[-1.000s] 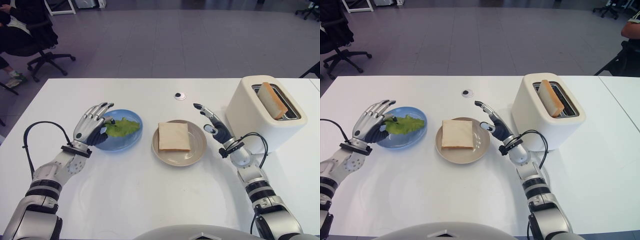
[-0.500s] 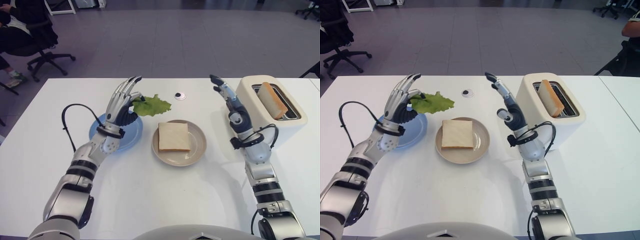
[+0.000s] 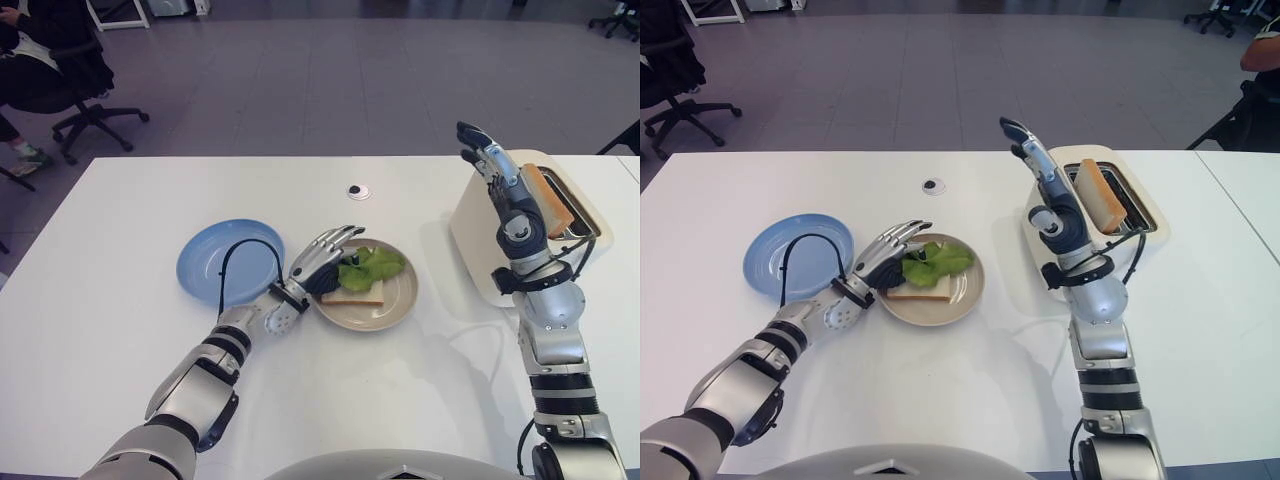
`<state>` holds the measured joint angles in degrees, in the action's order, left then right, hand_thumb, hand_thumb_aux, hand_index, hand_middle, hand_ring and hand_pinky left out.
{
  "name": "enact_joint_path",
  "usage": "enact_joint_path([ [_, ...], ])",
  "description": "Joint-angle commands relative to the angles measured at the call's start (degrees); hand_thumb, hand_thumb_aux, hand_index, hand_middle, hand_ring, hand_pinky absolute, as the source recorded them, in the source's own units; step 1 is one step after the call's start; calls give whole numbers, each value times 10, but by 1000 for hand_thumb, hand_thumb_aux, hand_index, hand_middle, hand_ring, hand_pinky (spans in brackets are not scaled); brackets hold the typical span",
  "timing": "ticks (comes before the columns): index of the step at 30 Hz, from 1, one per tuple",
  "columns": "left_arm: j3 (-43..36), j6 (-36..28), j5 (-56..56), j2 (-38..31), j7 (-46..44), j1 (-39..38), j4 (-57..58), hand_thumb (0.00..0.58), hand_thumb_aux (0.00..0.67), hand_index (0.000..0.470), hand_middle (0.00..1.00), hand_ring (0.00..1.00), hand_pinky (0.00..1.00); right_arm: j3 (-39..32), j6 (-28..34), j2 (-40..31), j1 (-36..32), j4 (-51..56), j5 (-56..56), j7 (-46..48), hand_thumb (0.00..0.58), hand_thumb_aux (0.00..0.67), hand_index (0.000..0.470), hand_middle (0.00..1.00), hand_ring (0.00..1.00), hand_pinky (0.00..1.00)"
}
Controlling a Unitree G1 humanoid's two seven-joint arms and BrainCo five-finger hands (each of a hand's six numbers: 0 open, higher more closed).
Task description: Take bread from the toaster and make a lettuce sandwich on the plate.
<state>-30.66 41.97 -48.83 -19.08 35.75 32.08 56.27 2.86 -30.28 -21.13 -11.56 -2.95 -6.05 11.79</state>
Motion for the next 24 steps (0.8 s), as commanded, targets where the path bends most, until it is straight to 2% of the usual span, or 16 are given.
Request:
enact_joint_path([
  [1, -21, -15, -21, -28, -3, -18, 10, 576, 615, 431, 0, 0, 0, 55, 3, -51, -1, 16, -118, -67, 0, 0, 0, 0, 0, 0],
  [3, -24, -26, -29, -42, 6, -22, -7, 531, 476, 334, 0, 0, 0, 85, 10, -81, -2, 33, -152, -96, 0, 0, 0, 0, 0, 0],
  [5, -25, -37, -34, -55, 12, -23, -29, 438, 339, 238, 0, 0, 0, 111, 17, -110, 2, 50, -174, -117, 0, 0, 0, 0, 0, 0],
  [6, -25, -45, -38, -61, 15, -24, -40, 294, 200, 140, 0, 0, 0, 119, 21, -123, 3, 59, -184, -124, 0, 0, 0, 0, 0, 0],
  [7, -25, -54, -42, -67, 17, -24, -50, 18, 11, 7, 0, 0, 0, 122, 26, -136, 4, 68, -197, -131, 0, 0, 0, 0, 0, 0],
  [8, -24, -60, -43, -71, 17, -24, -61, 0, 0, 0, 0, 0, 0, 121, 33, -154, 7, 85, -220, -138, 0, 0, 0, 0, 0, 0],
  [13, -34, -96, -62, -72, 8, -27, -113, 0, 0, 0, 0, 0, 0, 109, 71, -226, 23, 178, -306, -184, 0, 0, 0, 0, 0, 0],
  [21, -32, -108, -60, -71, 6, -30, -137, 0, 0, 0, 0, 0, 0, 32, 78, -246, 12, 249, -315, -168, 0, 0, 0, 0, 0, 0],
  [22, -31, -108, -59, -72, 6, -31, -141, 0, 0, 0, 0, 0, 0, 28, 74, -248, 11, 253, -311, -169, 281, 189, 133, 0, 0, 0],
  [23, -29, -107, -57, -74, 7, -32, -143, 0, 0, 0, 0, 0, 0, 25, 70, -250, 10, 255, -307, -171, 494, 413, 289, 0, 0, 0],
  [24, -25, -98, -50, -74, 8, -32, -142, 0, 0, 0, 0, 0, 0, 24, 65, -252, 10, 255, -304, -174, 543, 502, 352, 0, 0, 0],
])
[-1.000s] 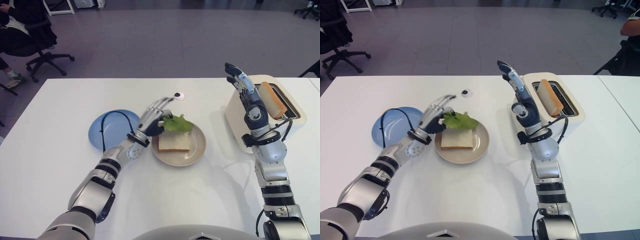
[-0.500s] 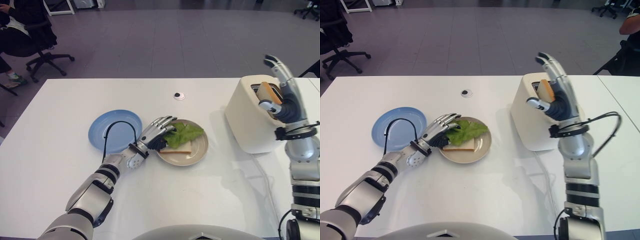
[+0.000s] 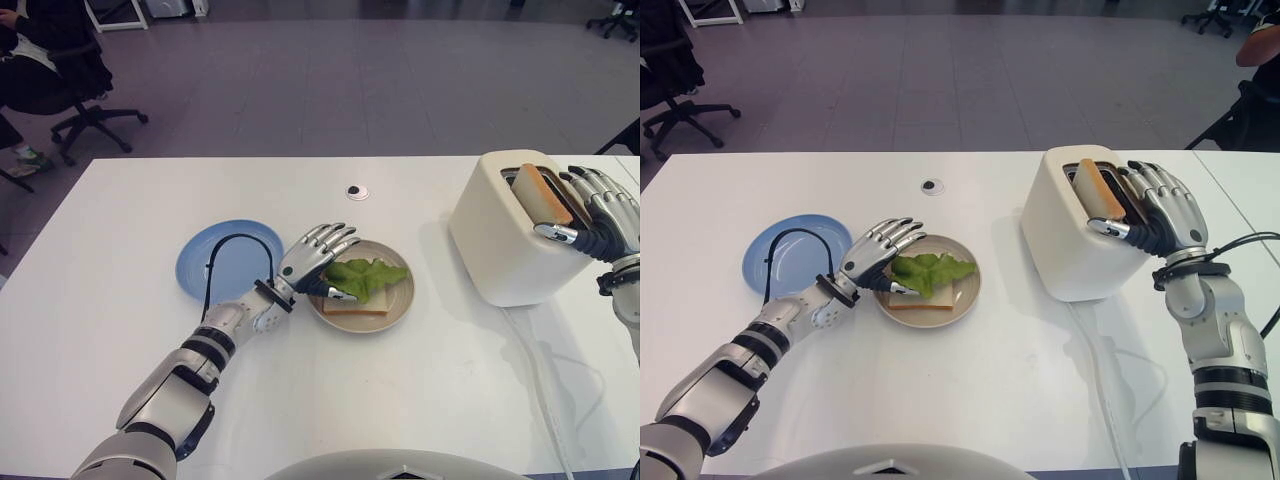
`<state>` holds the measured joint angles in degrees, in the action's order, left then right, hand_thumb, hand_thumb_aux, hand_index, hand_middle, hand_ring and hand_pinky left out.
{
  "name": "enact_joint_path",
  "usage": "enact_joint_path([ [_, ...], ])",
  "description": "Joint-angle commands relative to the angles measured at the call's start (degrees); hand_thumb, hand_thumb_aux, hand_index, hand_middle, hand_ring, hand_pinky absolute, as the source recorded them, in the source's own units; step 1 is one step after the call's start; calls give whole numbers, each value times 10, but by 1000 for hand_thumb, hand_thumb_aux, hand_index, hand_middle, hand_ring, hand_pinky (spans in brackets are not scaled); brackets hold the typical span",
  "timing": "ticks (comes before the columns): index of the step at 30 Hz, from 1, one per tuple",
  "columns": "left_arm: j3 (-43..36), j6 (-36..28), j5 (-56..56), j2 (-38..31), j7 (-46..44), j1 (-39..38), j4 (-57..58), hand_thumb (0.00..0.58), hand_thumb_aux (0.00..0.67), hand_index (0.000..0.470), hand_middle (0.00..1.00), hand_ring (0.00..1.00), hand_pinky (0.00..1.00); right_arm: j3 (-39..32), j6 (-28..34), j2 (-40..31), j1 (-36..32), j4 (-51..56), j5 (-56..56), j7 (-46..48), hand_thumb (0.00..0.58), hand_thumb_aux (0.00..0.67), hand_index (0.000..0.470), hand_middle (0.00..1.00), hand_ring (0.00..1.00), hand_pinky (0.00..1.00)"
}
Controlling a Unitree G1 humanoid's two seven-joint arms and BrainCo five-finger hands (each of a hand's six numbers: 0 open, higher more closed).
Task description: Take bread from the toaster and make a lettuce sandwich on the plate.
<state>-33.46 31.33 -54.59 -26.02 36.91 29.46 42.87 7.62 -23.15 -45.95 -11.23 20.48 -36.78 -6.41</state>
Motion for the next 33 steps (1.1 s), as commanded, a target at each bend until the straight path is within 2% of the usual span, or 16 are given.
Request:
enact_joint_path([
  [1, 8, 17, 17, -5, -5, -7, -9, 0, 0, 0, 0, 0, 0, -24, -11, -5, 6, 19, 9, 4, 580, 670, 470, 0, 0, 0],
  [6, 22, 27, 32, -10, 3, -4, 0, 0, 0, 0, 0, 0, 0, -11, -42, -16, 7, 2, 40, -16, 580, 670, 470, 0, 0, 0],
  [7, 24, 27, 32, -11, 5, -3, 1, 0, 0, 0, 0, 0, 0, -7, -47, -18, 7, -2, 46, -19, 580, 670, 470, 192, 192, 192],
  [8, 27, 28, 34, -12, 7, -3, 2, 0, 0, 0, 0, 0, 0, -3, -53, -17, 7, -3, 54, -20, 580, 670, 470, 498, 498, 498],
  [9, 29, 30, 35, -13, 9, -3, 2, 0, 0, 0, 0, 0, 0, 0, -58, -17, 6, -6, 60, -22, 580, 670, 470, 859, 859, 859],
  [10, 31, 31, 36, -13, 10, -4, 1, 0, 0, 0, 0, 0, 0, 4, -62, -16, 6, -7, 64, -28, 580, 670, 470, 1000, 1000, 1000],
  [18, 31, 35, 32, -16, 8, -10, -9, 0, 0, 0, 0, 0, 0, 80, -101, 5, -2, -63, 134, -84, 580, 670, 470, 1000, 1000, 1000],
  [23, 41, 70, 47, -30, 5, -20, -28, 0, 0, 0, 0, 0, 0, 71, -122, 45, -16, -134, 210, -51, 580, 670, 470, 1000, 1000, 1000],
  [27, 71, 104, 86, -46, -6, -33, -51, 0, 0, 0, 0, 0, 0, 33, -127, 79, -27, -184, 276, 9, 580, 670, 470, 1000, 1000, 1000],
  [33, 120, 164, 148, -68, -26, -61, -85, 0, 0, 0, 0, 0, 0, -99, -110, 148, -45, -179, 316, 140, 580, 670, 470, 1000, 1000, 1000],
])
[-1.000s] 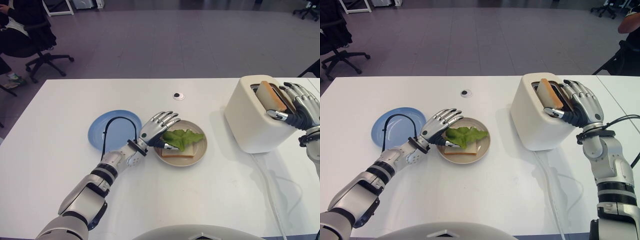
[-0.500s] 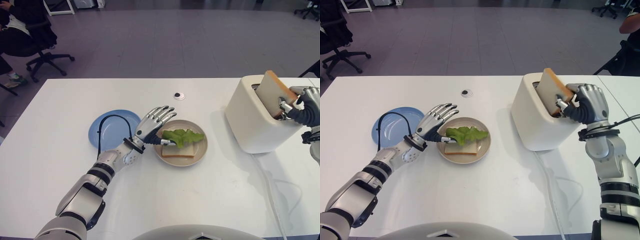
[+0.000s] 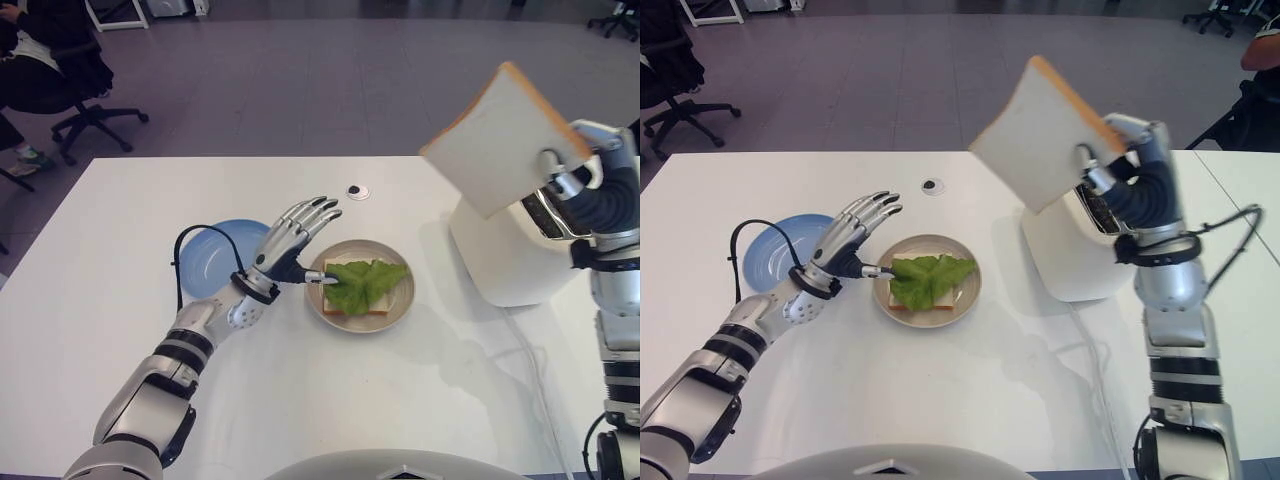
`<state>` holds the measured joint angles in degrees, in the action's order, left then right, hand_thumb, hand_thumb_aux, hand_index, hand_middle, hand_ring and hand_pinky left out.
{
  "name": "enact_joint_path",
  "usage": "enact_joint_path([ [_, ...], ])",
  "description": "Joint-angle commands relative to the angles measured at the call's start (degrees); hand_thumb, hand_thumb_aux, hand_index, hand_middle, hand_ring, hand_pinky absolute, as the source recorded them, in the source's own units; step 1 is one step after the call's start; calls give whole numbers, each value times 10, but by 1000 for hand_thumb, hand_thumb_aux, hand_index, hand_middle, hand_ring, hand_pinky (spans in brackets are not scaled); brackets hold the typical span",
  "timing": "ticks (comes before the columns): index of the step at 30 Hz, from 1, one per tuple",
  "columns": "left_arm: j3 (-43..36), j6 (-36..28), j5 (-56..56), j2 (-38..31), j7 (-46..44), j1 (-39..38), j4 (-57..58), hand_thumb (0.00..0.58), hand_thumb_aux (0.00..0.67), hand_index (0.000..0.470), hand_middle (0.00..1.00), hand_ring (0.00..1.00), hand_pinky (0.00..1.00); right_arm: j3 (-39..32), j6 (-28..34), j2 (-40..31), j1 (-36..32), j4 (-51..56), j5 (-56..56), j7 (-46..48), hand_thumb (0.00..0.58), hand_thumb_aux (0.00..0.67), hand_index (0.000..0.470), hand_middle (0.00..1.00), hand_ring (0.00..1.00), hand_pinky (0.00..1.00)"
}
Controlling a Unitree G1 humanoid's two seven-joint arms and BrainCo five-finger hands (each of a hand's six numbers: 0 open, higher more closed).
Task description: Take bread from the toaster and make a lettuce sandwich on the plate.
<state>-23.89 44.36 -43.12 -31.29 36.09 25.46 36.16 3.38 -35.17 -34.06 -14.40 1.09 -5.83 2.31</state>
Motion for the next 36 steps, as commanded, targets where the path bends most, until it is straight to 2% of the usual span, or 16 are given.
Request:
enact_joint_path([
  [1, 36, 58, 60, -19, -26, -28, -25, 0, 0, 0, 0, 0, 0, -77, 12, 39, -14, 28, 3, 73, 580, 670, 470, 1000, 1000, 1000],
  [6, 110, 180, 293, -17, -100, -48, -31, 0, 0, 0, 0, 0, 0, -151, 2, 66, -15, 79, -10, 156, 580, 670, 470, 1000, 1000, 1000],
  [9, 120, 227, 463, -8, -174, -58, -48, 0, 0, 0, 0, 0, 0, -176, -1, 77, -29, 109, -15, 191, 580, 670, 470, 1000, 1000, 1000],
  [13, 96, 242, 578, 0, -286, -78, -94, 0, 0, 0, 0, 0, 0, -193, -3, 85, -59, 155, -29, 223, 580, 670, 470, 1000, 1000, 1000],
  [16, 70, 244, 621, -1, -373, -96, -129, 0, 0, 0, 0, 0, 0, -195, -7, 86, -80, 193, -45, 229, 580, 670, 470, 1000, 1000, 1000],
  [20, 32, 245, 610, -4, -479, -123, -154, 0, 0, 0, 0, 0, 0, -200, -14, 97, -110, 247, -73, 220, 580, 670, 470, 1000, 1000, 1000],
  [23, 10, 241, 543, 1, -545, -139, -141, 0, 0, 0, 0, 0, 0, -206, -21, 107, -133, 294, -101, 202, 580, 670, 470, 1000, 1000, 1000],
  [26, 13, 222, 448, 15, -572, -144, -115, 0, 0, 0, 0, 0, 0, -220, -29, 114, -151, 341, -134, 189, 580, 670, 470, 1000, 1000, 1000],
  [31, 27, 193, 328, 34, -570, -147, -103, 0, 0, 0, 0, 0, 0, -250, -43, 125, -175, 418, -181, 164, 580, 670, 470, 1000, 1000, 1000],
  [36, 38, 137, 174, 42, -511, -136, -75, 0, 0, 0, 0, 0, 0, -287, -53, 131, -196, 481, -242, 115, 580, 670, 470, 1000, 1000, 1000],
])
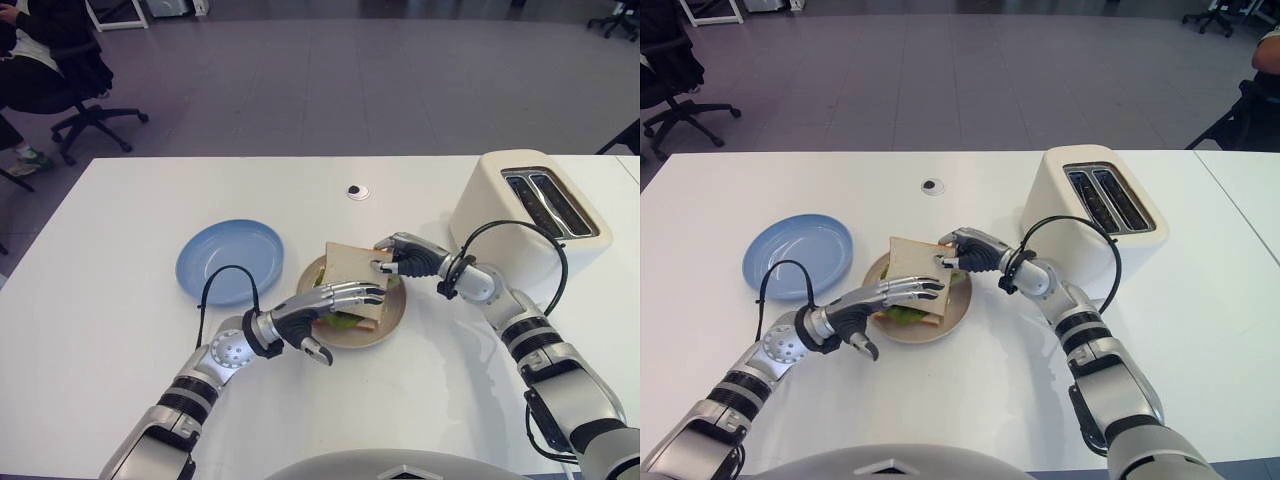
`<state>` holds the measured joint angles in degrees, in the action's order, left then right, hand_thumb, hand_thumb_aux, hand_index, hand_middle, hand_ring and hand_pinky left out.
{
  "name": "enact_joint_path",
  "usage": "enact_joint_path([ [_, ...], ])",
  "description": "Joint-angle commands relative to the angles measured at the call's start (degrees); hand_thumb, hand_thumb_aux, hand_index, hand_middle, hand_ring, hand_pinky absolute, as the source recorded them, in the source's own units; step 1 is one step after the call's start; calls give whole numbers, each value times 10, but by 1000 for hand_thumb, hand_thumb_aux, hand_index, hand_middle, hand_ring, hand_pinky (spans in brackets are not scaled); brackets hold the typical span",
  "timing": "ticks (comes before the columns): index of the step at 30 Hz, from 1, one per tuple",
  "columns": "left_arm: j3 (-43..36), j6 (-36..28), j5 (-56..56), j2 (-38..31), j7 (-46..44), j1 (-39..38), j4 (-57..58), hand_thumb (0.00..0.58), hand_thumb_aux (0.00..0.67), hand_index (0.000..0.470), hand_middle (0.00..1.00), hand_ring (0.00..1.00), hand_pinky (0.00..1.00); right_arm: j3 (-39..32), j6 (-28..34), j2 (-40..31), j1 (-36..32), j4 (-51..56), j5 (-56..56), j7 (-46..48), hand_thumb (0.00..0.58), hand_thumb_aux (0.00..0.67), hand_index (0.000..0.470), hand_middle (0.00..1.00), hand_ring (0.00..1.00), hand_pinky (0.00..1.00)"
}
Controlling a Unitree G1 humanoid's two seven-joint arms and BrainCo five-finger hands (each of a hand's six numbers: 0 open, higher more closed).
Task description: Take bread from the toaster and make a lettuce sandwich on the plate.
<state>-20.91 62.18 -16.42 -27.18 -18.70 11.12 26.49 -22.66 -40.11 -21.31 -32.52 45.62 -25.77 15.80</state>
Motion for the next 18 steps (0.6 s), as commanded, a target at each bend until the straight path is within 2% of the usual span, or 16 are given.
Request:
enact_joint_path([
  [1, 6, -59, -127, -1, 56, 12, 31, 0, 0, 0, 0, 0, 0, -33, -5, 4, -17, 44, -54, -30, 580, 670, 470, 1000, 1000, 1000],
  [4, -8, -93, -203, -3, 100, 22, 54, 0, 0, 0, 0, 0, 0, -42, -12, 6, -22, 60, -66, -48, 580, 670, 470, 1000, 1000, 1000],
  [5, -17, -96, -216, -2, 105, 21, 58, 0, 0, 0, 0, 0, 0, -42, -15, 7, -22, 61, -66, -57, 535, 483, 339, 996, 996, 996],
  [6, -26, -95, -222, -1, 105, 19, 61, 0, 0, 0, 0, 0, 0, -40, -15, 8, -24, 60, -65, -67, 0, 0, 0, 902, 902, 902],
  [7, -34, -94, -227, -1, 106, 18, 64, 0, 0, 0, 0, 0, 0, -35, -16, 9, -27, 60, -60, -75, 0, 0, 0, 847, 847, 847],
  [8, -42, -93, -228, -1, 104, 17, 68, 0, 0, 0, 0, 0, 0, -22, -20, 11, -28, 55, -43, -81, 0, 0, 0, 639, 639, 639],
  [11, -56, -92, -229, -4, 105, 20, 77, 0, 0, 0, 0, 0, 0, 26, -29, 16, -30, 37, 20, -86, 0, 0, 0, 459, 459, 459],
  [12, -59, -91, -228, -5, 105, 21, 79, 5, 3, 2, 0, 0, 0, 47, -30, 18, -31, 31, 44, -89, 0, 0, 0, 341, 341, 341],
  [15, -66, -87, -220, -8, 107, 23, 80, 71, 42, 29, 0, 0, 0, 112, -23, 27, -36, 19, 118, -98, 0, 0, 0, 224, 224, 224],
  [17, -64, -77, -208, -10, 109, 23, 78, 66, 39, 28, 0, 0, 0, 146, -22, 35, -34, 10, 162, -97, 0, 0, 0, 169, 169, 169],
  [18, -58, -68, -194, -9, 114, 25, 76, 92, 55, 39, 0, 0, 0, 160, -24, 40, -30, 4, 184, -93, 0, 0, 0, 149, 149, 149],
])
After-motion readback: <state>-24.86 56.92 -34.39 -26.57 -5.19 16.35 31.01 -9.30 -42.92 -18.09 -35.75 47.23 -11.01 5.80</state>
